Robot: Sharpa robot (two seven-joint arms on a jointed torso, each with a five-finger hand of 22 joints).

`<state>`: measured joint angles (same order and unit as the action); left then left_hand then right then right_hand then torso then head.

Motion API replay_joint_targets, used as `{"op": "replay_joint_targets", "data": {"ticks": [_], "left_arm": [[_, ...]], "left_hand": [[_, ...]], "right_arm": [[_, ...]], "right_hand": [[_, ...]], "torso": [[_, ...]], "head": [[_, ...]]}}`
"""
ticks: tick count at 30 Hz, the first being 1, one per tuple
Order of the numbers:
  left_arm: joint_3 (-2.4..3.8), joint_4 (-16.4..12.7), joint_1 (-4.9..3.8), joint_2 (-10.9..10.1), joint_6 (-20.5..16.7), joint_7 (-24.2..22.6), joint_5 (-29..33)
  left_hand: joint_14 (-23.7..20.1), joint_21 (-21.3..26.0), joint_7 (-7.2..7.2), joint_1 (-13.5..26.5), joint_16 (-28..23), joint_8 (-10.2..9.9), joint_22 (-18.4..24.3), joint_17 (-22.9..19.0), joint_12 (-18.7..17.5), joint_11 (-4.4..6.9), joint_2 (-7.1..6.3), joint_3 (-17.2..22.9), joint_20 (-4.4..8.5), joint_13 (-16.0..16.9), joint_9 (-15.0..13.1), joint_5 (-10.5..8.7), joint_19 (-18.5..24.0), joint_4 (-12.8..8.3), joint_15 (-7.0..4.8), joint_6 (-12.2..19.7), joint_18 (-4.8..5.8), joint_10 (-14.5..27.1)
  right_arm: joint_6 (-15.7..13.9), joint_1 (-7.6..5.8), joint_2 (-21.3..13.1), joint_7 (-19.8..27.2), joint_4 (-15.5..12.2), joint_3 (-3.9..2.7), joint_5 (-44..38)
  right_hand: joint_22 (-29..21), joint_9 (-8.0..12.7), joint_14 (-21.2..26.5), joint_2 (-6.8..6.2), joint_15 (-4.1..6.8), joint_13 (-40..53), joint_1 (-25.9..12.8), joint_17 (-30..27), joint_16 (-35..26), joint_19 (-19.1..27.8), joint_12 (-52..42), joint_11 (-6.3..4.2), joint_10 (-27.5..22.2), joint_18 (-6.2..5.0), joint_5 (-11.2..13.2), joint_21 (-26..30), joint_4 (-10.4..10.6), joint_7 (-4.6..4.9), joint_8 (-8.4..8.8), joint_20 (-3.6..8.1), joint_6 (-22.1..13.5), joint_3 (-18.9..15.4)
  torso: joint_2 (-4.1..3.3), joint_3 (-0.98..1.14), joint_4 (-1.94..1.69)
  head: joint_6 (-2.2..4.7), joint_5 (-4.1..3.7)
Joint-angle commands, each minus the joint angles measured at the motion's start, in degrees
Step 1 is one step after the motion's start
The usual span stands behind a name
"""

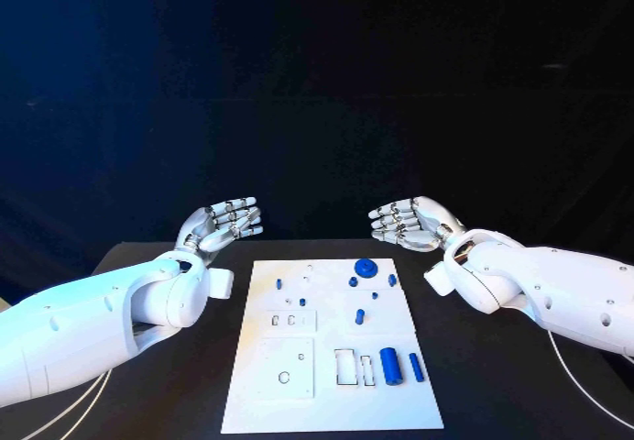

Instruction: Assemble the parts on the task board

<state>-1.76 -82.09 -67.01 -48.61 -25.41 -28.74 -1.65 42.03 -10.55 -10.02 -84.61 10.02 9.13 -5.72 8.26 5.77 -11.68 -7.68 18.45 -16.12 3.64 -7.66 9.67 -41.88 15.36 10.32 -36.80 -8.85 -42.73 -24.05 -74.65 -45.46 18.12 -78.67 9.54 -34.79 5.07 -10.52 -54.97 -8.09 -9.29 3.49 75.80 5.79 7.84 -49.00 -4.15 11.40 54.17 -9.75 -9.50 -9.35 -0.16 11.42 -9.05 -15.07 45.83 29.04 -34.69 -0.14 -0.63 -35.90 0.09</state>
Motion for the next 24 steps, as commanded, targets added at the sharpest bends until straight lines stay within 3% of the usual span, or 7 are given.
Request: {"op": "replay_joint_targets", "data": {"ticks": [1, 8, 9, 16, 19, 20, 24], "left_arm": [[0.22, -1.8, -0.46, -1.5, 2.4, 0.0, -1.3], [0.59, -6.6, -0.73, -4.4, 3.2, 1.0, -3.0], [0.67, -7.6, -0.75, -4.9, 3.5, 1.2, -3.5], [0.85, -12.1, -0.79, -7.1, 5.0, 2.5, -6.0], [0.88, -13.9, -0.79, -7.8, 5.6, 3.0, -6.6], [0.88, -14.2, -0.79, -7.9, 5.7, 3.0, -6.7], [0.91, -15.8, -0.80, -8.5, 6.2, 3.4, -7.0]], "left_hand": [[12.4, -4.9, -3.33, -0.1, 4.3, 3.5, -1.7, 5.2, 0.8, 0.89, -1.33, 3.4, 1.43, 0.5, -2.0, -0.32, -9.1, -1.3, -1.89, -9.1, -1.69, -12.6], [18.1, -9.6, -2.40, 0.6, 8.4, 4.8, -4.0, 10.9, 0.5, 2.36, -2.74, 5.4, 3.61, 1.0, -2.8, -0.54, -12.9, -2.6, -4.00, -10.9, -1.63, -17.5], [19.6, -11.8, -2.24, 0.9, 11.2, 4.9, -5.3, 13.3, 0.3, 2.71, -3.11, 5.7, 4.37, 1.1, -3.1, -0.55, -13.9, -2.9, -4.66, -11.2, -1.54, -18.5], [17.2, -23.9, -1.79, 2.1, 29.0, 5.6, -13.6, 26.8, -0.5, 3.67, -4.23, 7.1, 6.09, 1.6, -4.6, -0.61, -11.8, -4.3, -5.80, -12.5, -1.17, -20.9], [15.7, -28.0, -1.66, 2.5, 33.3, 6.2, -16.6, 29.2, -0.8, 3.49, -4.33, 7.7, 6.10, 1.8, -5.9, -0.59, -9.9, -4.6, -5.87, -12.8, -1.23, -20.7], [15.6, -28.7, -1.64, 2.6, 33.9, 6.2, -17.1, 29.5, -0.8, 3.50, -4.31, 7.8, 6.10, 1.9, -6.1, -0.57, -9.6, -4.7, -5.89, -12.8, -1.25, -20.7], [15.0, -35.4, -1.56, 3.0, 38.8, 6.4, -21.6, 31.5, -0.8, 3.62, -4.62, 8.4, 6.33, 2.2, -7.3, -0.58, -9.5, -5.0, -6.09, -12.3, -1.45, -20.7]], "right_arm": [[0.3, -0.98, -0.4, -2.5, -0.5, -0.17, -17.0], [0.8, -2.52, -0.8, -7.2, -1.0, -0.28, -28.7], [1.1, -2.75, -0.7, -8.6, -1.1, -0.31, -31.7], [3.8, -3.35, 0.2, -14.7, -1.3, -0.36, -43.8], [5.2, -3.43, 0.7, -16.7, -1.2, -0.37, -47.8], [5.5, -3.44, 0.8, -17.3, -1.1, -0.37, -48.7], [6.7, -3.45, 1.4, -19.7, -1.0, -0.37, -52.1]], "right_hand": [[0.8, -0.9, -6.9, -1.76, 2.46, 0.1, 1.2, 0.8, 1.8, -9.1, 0.2, -1.93, 7.6, -0.81, 1.0, -3.6, -0.3, 1.18, -2.33, 2.38, 7.8, 0.9], [2.4, -1.1, -12.9, -2.32, 4.57, 0.2, 2.2, 2.7, 4.1, -14.2, 0.4, -3.34, 11.3, -0.66, 0.6, -7.3, -1.0, 0.06, -2.80, 4.92, 9.9, 0.0], [4.3, -1.1, -17.5, -2.52, 6.22, 0.3, 2.3, 4.7, 6.4, -17.4, 0.0, -4.51, 14.2, -0.56, 1.2, -10.8, -1.2, -0.79, -2.84, 6.45, 10.6, -1.0], [11.9, -1.6, -29.7, -3.89, 9.69, 0.6, 1.5, 15.9, 18.0, -24.4, 0.5, -6.79, 18.7, -0.57, 1.6, -22.9, -0.1, -2.47, -2.45, 10.09, 12.7, -0.6], [26.7, -2.2, -30.1, -5.11, 10.02, 0.9, 1.3, 22.8, 26.1, -27.4, 0.6, -7.24, 19.4, 1.23, 1.5, -36.1, 0.8, -2.75, -2.24, 10.66, 12.9, 1.1], [35.8, -2.4, -30.9, -5.31, 10.04, 1.1, 1.0, 24.8, 28.9, -29.6, 0.5, -7.26, 19.5, 2.45, 1.5, -43.7, 1.1, -2.90, -2.19, 10.74, 12.9, 1.4], [55.3, -3.9, -30.3, -6.76, 10.18, 1.3, 0.3, 43.5, 48.8, -32.6, 0.5, -7.60, 19.1, 4.78, 1.7, -59.7, 2.9, -3.25, -2.03, 10.65, 12.4, 2.7]], "torso": [[-2.07, 0.32, -0.38], [-3.84, 0.42, -0.91], [-4.15, 0.40, -1.05], [-5.65, 0.37, -1.74], [-6.19, 0.34, -2.09], [-6.26, 0.34, -2.14], [-6.85, 0.23, -2.53]], "head": [[0.78, -0.48], [1.43, -0.66], [1.35, -0.99], [1.33, -1.63], [1.20, -2.05], [1.17, -2.17], [1.51, -2.78]]}}
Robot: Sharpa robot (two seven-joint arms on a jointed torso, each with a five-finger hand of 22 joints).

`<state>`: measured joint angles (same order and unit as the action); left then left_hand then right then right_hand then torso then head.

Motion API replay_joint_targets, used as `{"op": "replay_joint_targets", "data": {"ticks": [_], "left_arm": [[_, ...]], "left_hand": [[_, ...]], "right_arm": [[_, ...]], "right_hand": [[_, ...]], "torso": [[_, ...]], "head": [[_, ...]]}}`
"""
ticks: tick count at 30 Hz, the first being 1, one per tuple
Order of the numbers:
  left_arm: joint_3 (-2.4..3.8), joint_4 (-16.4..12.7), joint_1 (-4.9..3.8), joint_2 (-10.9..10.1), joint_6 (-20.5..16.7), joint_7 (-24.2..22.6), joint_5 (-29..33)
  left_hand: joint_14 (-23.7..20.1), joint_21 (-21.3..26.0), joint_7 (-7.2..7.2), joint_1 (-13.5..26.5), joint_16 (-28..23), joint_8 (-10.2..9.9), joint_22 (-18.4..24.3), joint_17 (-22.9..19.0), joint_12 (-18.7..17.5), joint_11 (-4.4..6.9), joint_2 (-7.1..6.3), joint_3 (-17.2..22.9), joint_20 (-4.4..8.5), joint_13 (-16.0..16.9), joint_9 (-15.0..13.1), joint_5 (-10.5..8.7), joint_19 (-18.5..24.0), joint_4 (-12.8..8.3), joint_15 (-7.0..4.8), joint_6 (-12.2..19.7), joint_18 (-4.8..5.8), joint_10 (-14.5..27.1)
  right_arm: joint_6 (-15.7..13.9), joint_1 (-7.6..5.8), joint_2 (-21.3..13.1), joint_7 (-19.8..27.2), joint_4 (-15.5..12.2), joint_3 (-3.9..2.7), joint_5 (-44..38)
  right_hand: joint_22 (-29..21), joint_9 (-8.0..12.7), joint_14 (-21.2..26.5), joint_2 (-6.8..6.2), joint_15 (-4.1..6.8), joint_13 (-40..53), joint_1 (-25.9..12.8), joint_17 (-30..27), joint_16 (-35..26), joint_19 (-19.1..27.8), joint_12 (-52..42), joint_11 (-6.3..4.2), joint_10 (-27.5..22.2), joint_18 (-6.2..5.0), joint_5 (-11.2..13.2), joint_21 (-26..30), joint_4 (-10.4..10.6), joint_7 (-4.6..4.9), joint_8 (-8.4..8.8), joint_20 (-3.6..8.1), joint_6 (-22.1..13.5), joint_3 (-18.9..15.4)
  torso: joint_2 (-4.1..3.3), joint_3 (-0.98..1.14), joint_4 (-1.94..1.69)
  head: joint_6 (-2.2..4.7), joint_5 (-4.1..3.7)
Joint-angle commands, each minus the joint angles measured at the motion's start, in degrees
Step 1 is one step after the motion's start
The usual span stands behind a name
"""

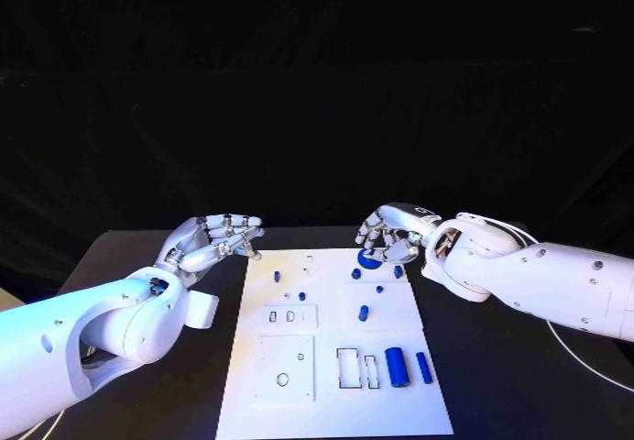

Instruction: Assemble the parts on the task board

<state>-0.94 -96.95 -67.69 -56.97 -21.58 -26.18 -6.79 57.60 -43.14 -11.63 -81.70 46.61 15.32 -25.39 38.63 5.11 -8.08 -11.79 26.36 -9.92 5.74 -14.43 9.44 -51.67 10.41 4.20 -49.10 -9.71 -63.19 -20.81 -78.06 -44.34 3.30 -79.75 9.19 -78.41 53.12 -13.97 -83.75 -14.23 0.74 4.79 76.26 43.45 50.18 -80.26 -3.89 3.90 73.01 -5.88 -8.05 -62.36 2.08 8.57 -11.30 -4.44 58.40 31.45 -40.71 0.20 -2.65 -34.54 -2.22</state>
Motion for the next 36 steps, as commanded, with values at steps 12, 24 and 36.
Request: {"op": "replay_joint_targets", "data": {"ticks": [12, 24, 36], "left_arm": [[0.12, -2.1, -0.11, -0.6, 4.0, 2.0, -4.0], [0.11, -2.3, -0.11, -0.6, 4.6, 2.1, -4.3], [0.11, -2.2, -0.11, -0.8, 4.9, 2.0, -3.4]], "left_hand": [[-0.7, -9.5, 0.10, 0.7, 5.9, 0.4, -6.2, 2.1, -0.1, 0.12, -0.76, 1.5, 0.34, 0.5, -1.7, -0.37, 0.5, -0.1, -0.13, 0.4, -0.72, -0.3], [-0.6, -10.6, 0.08, 1.1, 6.5, 0.3, -6.8, 2.1, -0.2, 0.09, -0.83, 1.5, 0.30, 0.6, -1.8, -0.38, 0.7, 0.1, -0.11, 0.6, -0.74, -0.1], [-0.6, -10.9, 0.04, 1.2, 6.7, 0.3, -7.0, 2.1, -0.2, 0.07, -0.85, 1.5, 0.29, 0.6, -1.9, -0.37, 0.7, 0.2, -0.10, 0.7, -0.74, -0.1]], "right_arm": [[5.1, 0.80, 2.4, -8.8, 1.3, 0.01, -12.7], [7.0, 1.47, 3.3, -10.6, 1.7, 0.02, -14.5], [8.3, 1.86, 4.1, -11.8, 2.0, 0.03, -14.6]], "right_hand": [[21.4, -2.6, -2.2, -1.93, -0.15, -0.7, -0.2, 18.9, 20.4, -3.6, 0.4, 0.14, -3.4, 2.83, 1.2, -17.4, 2.2, -1.04, 0.28, -0.22, -2.1, -0.1], [24.2, -3.3, -2.1, -1.53, -0.77, -0.8, -0.2, 21.2, 23.6, -4.0, 0.0, 0.88, -6.1, 3.20, 2.5, -19.4, 3.3, -0.33, 0.61, -1.31, -3.2, -3.0], [25.1, -3.7, -2.0, -0.71, -0.81, -0.7, 0.1, 21.5, 24.2, -4.2, -0.3, 0.92, -6.3, 3.34, 2.9, -20.0, 3.9, -0.39, 0.22, -1.49, -2.6, -3.7]], "torso": [[-2.02, -0.25, -0.55], [-2.34, -0.28, -0.75], [-2.66, -0.22, -0.78]], "head": [[0.03, -0.97], [-0.19, -0.91], [0.40, -0.61]]}}
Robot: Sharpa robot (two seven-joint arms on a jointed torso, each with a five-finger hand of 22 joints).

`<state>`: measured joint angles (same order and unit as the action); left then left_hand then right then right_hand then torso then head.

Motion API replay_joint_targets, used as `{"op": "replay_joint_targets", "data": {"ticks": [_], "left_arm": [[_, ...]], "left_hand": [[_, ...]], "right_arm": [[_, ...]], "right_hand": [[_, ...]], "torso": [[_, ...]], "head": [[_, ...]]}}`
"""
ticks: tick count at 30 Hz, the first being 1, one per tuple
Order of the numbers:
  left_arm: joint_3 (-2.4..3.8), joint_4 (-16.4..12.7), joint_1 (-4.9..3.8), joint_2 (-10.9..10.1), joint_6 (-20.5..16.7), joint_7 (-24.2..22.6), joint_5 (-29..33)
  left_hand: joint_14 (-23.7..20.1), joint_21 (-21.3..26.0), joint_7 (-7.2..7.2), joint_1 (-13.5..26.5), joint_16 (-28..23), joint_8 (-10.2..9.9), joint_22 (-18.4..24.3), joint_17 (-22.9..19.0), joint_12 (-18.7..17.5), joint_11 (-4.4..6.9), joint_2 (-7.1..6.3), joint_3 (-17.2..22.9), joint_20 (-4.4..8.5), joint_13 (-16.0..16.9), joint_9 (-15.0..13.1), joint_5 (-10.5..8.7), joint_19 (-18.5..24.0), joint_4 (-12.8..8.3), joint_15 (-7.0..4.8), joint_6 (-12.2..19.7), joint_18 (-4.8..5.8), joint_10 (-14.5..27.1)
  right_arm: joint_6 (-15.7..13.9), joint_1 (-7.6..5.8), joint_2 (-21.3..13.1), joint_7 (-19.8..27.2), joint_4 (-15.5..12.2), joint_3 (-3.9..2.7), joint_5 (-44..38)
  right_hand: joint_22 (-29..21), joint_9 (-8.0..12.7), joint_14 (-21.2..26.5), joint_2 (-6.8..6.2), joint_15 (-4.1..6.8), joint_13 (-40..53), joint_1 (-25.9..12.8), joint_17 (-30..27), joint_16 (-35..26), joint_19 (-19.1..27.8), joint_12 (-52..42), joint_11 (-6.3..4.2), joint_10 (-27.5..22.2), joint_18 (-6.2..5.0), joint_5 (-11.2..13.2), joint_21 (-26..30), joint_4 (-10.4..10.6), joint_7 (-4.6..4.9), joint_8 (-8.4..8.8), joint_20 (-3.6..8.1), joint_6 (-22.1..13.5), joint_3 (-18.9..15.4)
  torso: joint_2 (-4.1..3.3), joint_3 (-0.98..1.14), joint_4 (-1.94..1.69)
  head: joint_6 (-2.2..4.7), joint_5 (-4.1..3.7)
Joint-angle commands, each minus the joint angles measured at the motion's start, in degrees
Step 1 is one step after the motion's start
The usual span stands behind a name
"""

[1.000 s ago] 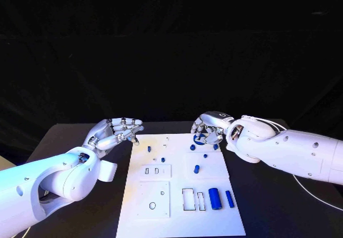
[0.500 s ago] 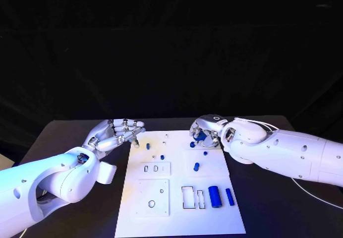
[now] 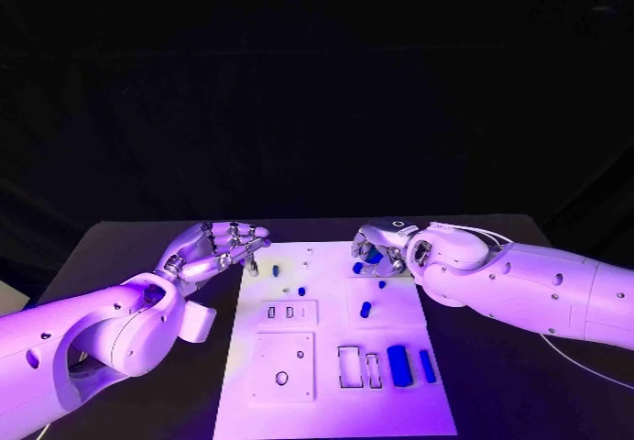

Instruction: Assemble the parts on the task board

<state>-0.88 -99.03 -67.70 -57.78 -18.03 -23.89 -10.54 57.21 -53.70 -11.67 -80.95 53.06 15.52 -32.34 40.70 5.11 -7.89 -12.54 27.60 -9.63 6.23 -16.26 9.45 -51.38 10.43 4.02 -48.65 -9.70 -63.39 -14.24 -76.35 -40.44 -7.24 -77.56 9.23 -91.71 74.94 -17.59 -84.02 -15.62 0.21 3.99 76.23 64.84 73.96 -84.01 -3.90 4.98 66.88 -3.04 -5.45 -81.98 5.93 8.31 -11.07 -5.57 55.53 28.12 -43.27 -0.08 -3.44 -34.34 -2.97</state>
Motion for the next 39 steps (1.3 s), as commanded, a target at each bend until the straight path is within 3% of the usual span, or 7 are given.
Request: {"op": "replay_joint_targets", "data": {"ticks": [1, 5, 15, 19, 26, 33, 39], "left_arm": [[0.05, -0.1, -0.09, -0.1, 1.4, -0.3, 0.4], [0.05, -0.1, -0.10, -0.1, 1.6, -0.2, 0.5], [0.06, -0.4, -0.09, -0.2, 1.7, -0.3, 0.8], [0.06, -0.4, -0.09, -0.3, 1.7, -0.3, 0.8], [0.06, -0.3, -0.09, -0.4, 1.8, -0.2, 0.9], [0.06, -0.2, -0.09, -0.4, 1.9, -0.1, 0.9], [0.06, -0.1, -0.09, -0.4, 1.9, 0.0, 1.0]], "left_hand": [[-0.2, -0.4, 0.07, 0.4, 0.2, 0.1, -0.1, 0.0, -0.2, -0.13, -0.09, 0.3, 0.00, 0.1, -0.1, -0.38, 0.5, 0.2, 0.09, 0.2, -0.75, 0.1], [-0.2, -0.4, 0.07, 0.5, 0.2, 0.0, -0.1, 0.0, -0.3, -0.14, -0.10, 0.3, -0.01, 0.1, -0.1, -0.39, 0.5, 0.2, 0.10, 0.3, -0.75, 0.2], [-0.2, -0.7, 0.01, 0.7, 0.4, 0.0, -0.3, 0.0, -0.3, -0.19, -0.02, 0.3, -0.06, 0.1, -0.1, -0.42, 0.7, 0.4, 0.13, 0.4, -0.74, 0.3], [-0.2, -0.7, 0.01, 0.7, 0.4, 0.0, -0.3, 0.0, -0.3, -0.19, -0.02, 0.3, -0.06, 0.1, -0.1, -0.42, 0.7, 0.4, 0.13, 0.4, -0.74, 0.3], [-0.1, -0.9, 0.02, 0.7, 0.5, 0.0, -0.4, 0.0, -0.3, -0.18, 0.07, 0.3, -0.07, 0.1, -0.2, -0.42, 0.7, 0.4, 0.12, 0.4, -0.74, 0.3], [-0.1, -0.9, 0.03, 0.7, 0.5, 0.0, -0.5, 0.0, -0.3, -0.17, 0.13, 0.4, -0.08, 0.1, -0.2, -0.41, 0.7, 0.4, 0.12, 0.4, -0.74, 0.3], [-0.1, -1.2, 0.08, 0.5, 0.7, 0.0, -0.6, 0.0, -0.3, -0.14, 0.27, 0.5, -0.09, 0.2, -0.3, -0.41, 0.8, 0.3, 0.08, 0.4, -0.76, 0.3]], "right_arm": [[1.9, 0.22, 0.2, -1.4, -0.3, -0.01, -1.4], [2.2, 0.37, 0.5, -1.9, -0.3, -0.01, -1.5], [2.2, 0.73, 1.3, -2.0, 0.6, -0.01, -1.7], [1.7, 0.79, 1.4, -1.9, 0.6, -0.01, -1.7], [-2.4, 0.83, 1.3, -1.5, 0.5, -0.01, -1.7], [-5.1, 0.84, 1.3, -1.8, 0.3, -0.01, -2.4], [-8.4, 0.84, 1.2, -2.0, -0.4, -0.02, -2.3]], "right_hand": [[3.4, -0.1, -1.7, 0.77, -0.27, 0.1, 0.1, 0.1, 0.5, -0.5, -0.4, -0.17, 0.0, 0.52, 0.3, -0.4, 0.2, -0.12, -0.05, -0.37, 0.4, -0.5], [3.8, -0.3, -1.7, 1.14, -0.26, 0.2, 0.3, 0.2, 0.7, -0.7, -0.6, -0.20, 0.2, 0.58, 0.2, -0.7, 0.4, -0.18, -0.23, -0.39, 0.7, -0.4], [4.3, -0.6, -1.7, 1.84, -0.22, 0.3, 0.7, 0.3, 1.0, -0.8, -1.0, -0.26, 0.8, 0.67, -0.3, -1.1, 0.8, -0.24, -0.52, -0.39, 1.3, 0.0], [4.7, -0.8, -1.6, 2.51, -0.14, 0.4, 1.1, 0.4, 1.3, -0.9, -1.3, -0.38, 1.3, 0.73, -0.8, -1.3, 1.0, -0.35, -0.77, -0.35, 1.7, 0.8], [5.9, -2.3, -1.4, 4.89, 0.59, 1.2, 2.3, -0.3, 1.4, -1.3, -2.6, -1.33, 4.1, 0.92, 1.1, -2.0, 1.1, -1.18, -2.54, 0.20, 4.3, 3.8], [7.1, -3.4, -1.4, 5.70, 1.04, 1.7, 3.9, -0.3, 1.6, -1.8, -2.9, -1.83, 5.1, 1.18, 2.1, -2.8, -0.2, -1.53, -3.49, 0.64, 5.1, 5.2], [7.2, -4.2, -1.4, 5.40, 1.14, 2.1, 4.1, -0.5, 1.7, -1.8, -2.9, -1.91, 5.6, 1.21, 0.9, -2.8, -1.0, -1.50, -3.99, 0.79, 5.4, 5.7]], "torso": [[-0.14, 0.07, 0.06], [-0.18, 0.04, 0.19], [-0.35, 0.02, -0.16], [-0.36, 0.03, -0.06], [-0.46, 0.05, 0.04], [-0.50, 0.01, -0.08], [-0.54, 0.02, -0.07]], "head": [[0.28, 0.17], [0.05, 0.10], [-0.44, -0.07], [-0.55, 0.08], [-0.51, 0.36], [-0.43, 0.36], [-0.23, 0.35]]}}
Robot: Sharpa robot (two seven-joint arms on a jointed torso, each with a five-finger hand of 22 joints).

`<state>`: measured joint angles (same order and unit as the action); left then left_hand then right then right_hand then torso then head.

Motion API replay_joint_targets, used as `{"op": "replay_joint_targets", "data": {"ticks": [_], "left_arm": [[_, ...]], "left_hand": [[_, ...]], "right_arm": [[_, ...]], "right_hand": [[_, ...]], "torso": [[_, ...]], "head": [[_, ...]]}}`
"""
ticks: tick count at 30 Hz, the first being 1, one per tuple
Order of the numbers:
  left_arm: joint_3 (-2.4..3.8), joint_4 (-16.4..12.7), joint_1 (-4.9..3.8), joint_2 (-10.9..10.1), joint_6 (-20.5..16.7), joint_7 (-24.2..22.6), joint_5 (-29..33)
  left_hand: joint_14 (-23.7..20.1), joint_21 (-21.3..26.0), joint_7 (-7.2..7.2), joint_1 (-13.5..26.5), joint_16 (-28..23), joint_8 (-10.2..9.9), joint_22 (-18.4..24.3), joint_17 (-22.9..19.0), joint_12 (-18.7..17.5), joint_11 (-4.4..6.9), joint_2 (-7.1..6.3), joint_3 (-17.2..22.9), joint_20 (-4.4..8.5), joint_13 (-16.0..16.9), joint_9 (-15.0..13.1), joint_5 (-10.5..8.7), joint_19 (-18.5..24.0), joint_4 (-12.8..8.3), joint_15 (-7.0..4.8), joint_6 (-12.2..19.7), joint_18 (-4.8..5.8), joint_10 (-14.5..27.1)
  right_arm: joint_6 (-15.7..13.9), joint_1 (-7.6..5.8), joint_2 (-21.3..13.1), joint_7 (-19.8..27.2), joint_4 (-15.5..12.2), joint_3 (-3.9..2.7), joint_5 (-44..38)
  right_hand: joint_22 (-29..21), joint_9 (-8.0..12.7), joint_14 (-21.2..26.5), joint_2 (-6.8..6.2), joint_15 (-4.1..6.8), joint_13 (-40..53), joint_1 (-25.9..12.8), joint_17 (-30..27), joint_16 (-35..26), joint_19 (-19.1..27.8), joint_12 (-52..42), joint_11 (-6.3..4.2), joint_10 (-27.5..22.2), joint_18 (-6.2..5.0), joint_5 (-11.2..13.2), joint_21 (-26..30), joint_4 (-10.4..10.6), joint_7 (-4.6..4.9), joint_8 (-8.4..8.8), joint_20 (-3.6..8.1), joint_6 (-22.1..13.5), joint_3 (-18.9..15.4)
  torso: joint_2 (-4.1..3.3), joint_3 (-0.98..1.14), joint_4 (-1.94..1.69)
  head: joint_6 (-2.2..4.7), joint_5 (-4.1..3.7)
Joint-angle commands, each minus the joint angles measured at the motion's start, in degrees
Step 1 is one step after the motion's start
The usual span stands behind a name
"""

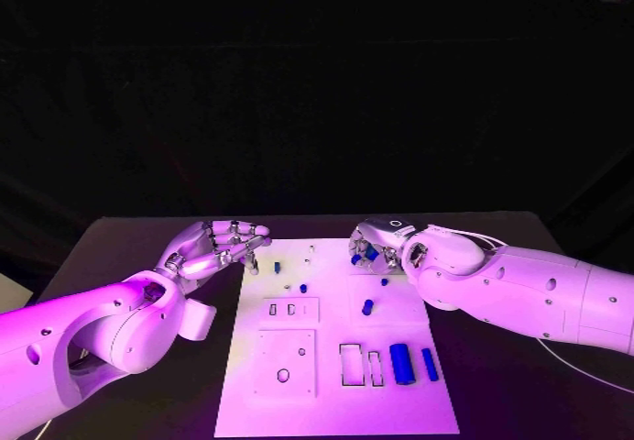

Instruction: Assemble the parts on the task board

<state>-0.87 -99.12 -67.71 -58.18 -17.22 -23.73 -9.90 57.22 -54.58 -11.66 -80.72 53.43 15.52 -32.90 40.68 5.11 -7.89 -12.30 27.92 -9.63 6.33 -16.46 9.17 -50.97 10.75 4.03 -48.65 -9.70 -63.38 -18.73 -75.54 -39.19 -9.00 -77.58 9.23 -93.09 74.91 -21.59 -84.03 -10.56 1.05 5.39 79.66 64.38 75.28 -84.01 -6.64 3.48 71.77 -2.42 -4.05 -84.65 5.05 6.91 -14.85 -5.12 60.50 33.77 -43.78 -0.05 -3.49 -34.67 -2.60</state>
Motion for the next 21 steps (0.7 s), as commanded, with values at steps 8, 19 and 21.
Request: {"op": "replay_joint_targets", "data": {"ticks": [8, 19, 21], "left_arm": [[0.05, 0.1, -0.09, 0.0, 1.2, 0.0, 0.3], [0.05, 0.3, -0.09, 0.3, 1.5, 0.0, 0.4], [0.05, 0.3, -0.09, 0.3, 1.5, 0.0, 0.4]], "left_hand": [[-0.1, -0.4, 0.09, 0.2, 0.3, 0.1, -0.1, 0.0, -0.3, -0.12, 0.04, 0.3, -0.09, 0.1, -0.1, -0.13, 0.5, -0.1, 0.07, 0.4, -0.76, 0.3], [-0.1, -0.5, 0.09, 0.1, 0.4, 0.1, -0.2, 0.0, -0.3, -0.12, 0.07, 0.3, -0.09, 0.1, -0.1, -0.14, 0.5, -0.1, 0.06, 0.4, -0.77, 0.3], [-0.1, -0.6, 0.09, 0.1, 0.4, 0.1, -0.2, -0.1, -0.3, -0.12, 0.07, 0.4, -0.08, 0.1, -0.2, -0.15, 0.5, -0.2, 0.06, 0.4, -0.78, 0.3]], "right_arm": [[-7.0, -0.33, 1.4, -2.2, -0.5, -0.22, -0.6], [-8.7, -0.50, 7.6, -2.3, 5.7, -0.38, -0.3], [-8.8, -0.48, 8.8, -2.0, 6.9, -0.40, -0.1]], "right_hand": [[7.4, -0.4, -1.4, 0.10, 0.28, 0.8, 0.1, -0.2, 0.4, -1.9, -0.1, -0.39, 0.7, 0.60, -0.8, -0.2, 0.0, -0.15, -0.35, 0.35, 0.4, 0.0], [7.4, -0.6, -1.4, -0.12, 0.29, 0.8, 0.1, -0.1, 0.4, -1.9, 0.1, -0.39, 0.6, 0.59, -1.0, -0.2, -0.1, -0.14, -0.37, 0.36, 0.4, 0.1], [7.4, -0.6, -1.4, -0.12, 0.29, 0.8, 0.1, -0.1, 0.4, -1.9, 0.1, -0.39, 0.6, 0.59, -1.0, -0.2, -0.1, -0.14, -0.37, 0.36, 0.4, 0.1]], "torso": [[-0.06, -0.05, -0.02], [-0.19, -0.15, -0.35], [-0.27, -0.12, -0.32]], "head": [[0.72, 0.22], [1.14, 0.55], [1.23, 0.64]]}}
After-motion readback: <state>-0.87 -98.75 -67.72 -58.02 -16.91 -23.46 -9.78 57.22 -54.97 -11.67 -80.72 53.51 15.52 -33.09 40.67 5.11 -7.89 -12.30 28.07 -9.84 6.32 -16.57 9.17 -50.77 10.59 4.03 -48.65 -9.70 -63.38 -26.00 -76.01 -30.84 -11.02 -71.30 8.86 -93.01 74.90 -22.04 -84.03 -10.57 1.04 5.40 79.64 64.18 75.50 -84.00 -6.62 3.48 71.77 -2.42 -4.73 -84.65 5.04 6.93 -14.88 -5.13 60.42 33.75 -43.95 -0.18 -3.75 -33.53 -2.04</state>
